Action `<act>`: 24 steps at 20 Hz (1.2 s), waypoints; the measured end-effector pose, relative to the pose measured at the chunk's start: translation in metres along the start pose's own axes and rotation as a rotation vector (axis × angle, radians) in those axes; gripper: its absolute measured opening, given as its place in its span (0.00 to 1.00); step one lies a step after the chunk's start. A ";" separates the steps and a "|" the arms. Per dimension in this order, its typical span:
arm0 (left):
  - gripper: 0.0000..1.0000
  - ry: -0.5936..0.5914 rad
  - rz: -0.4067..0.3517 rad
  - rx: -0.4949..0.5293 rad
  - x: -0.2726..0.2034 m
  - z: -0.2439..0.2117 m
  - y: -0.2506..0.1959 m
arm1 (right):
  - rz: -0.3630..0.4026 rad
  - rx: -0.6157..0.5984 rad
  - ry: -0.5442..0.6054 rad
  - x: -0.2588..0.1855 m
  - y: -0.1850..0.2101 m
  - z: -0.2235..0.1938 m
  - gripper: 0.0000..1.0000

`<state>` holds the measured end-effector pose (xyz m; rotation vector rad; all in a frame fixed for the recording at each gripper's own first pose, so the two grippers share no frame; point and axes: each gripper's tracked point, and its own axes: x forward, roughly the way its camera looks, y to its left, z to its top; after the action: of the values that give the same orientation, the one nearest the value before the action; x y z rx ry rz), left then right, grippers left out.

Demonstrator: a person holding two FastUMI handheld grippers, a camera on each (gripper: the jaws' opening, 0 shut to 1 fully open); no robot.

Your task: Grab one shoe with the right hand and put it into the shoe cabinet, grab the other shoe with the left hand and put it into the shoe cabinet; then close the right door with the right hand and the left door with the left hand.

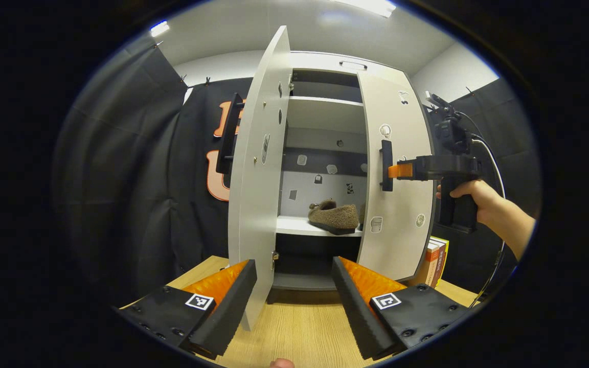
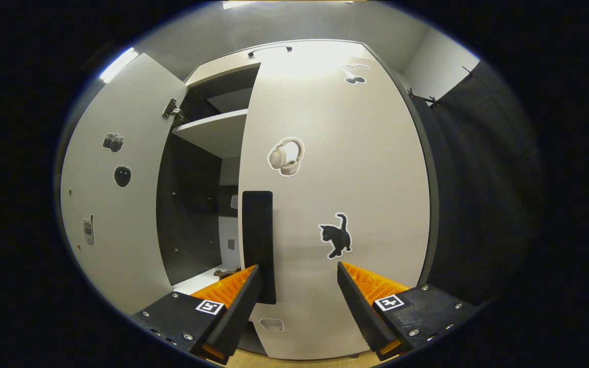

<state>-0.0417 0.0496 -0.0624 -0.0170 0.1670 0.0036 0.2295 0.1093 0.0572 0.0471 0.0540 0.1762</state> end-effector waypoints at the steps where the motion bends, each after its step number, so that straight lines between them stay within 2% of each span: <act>1: 0.96 0.001 0.001 -0.002 -0.001 0.000 0.001 | -0.003 0.004 0.001 0.001 0.001 0.000 0.92; 5: 0.96 0.002 0.025 -0.011 -0.005 0.003 0.010 | -0.023 -0.001 0.008 -0.002 -0.002 0.000 0.92; 6: 0.94 0.001 0.029 -0.023 -0.006 0.006 0.013 | -0.022 -0.002 0.010 -0.006 -0.002 0.000 0.92; 7: 0.97 -0.004 0.034 -0.031 -0.007 0.009 0.017 | -0.017 0.006 0.003 -0.013 -0.002 0.003 0.92; 14: 0.96 -0.046 0.092 -0.060 -0.006 0.047 0.052 | -0.040 0.015 -0.030 -0.085 -0.023 0.009 0.92; 15: 0.94 -0.048 0.103 -0.059 -0.005 0.052 0.057 | -0.040 0.024 -0.028 -0.097 -0.025 0.008 0.92; 16: 0.99 -0.057 0.115 -0.050 -0.006 0.055 0.064 | -0.036 0.033 -0.032 -0.109 -0.026 0.008 0.92; 17: 0.94 -0.068 0.132 -0.040 -0.005 0.059 0.071 | -0.037 0.039 -0.039 -0.121 -0.027 0.008 0.92; 18: 0.96 -0.069 0.148 -0.033 -0.004 0.063 0.080 | -0.041 0.040 -0.044 -0.133 -0.029 0.007 0.92; 21: 0.97 -0.057 0.201 0.000 -0.001 0.069 0.107 | -0.056 0.045 -0.036 -0.165 -0.032 -0.001 0.92; 23: 0.96 -0.069 0.242 0.031 0.002 0.080 0.124 | -0.059 0.061 -0.039 -0.187 -0.032 -0.005 0.92; 24: 0.93 -0.077 0.259 0.040 0.006 0.086 0.131 | -0.067 0.061 -0.039 -0.197 -0.033 -0.009 0.92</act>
<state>-0.0226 0.1823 0.0196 0.0448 0.0912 0.2590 0.0414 0.0425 0.0559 0.1093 0.0224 0.1064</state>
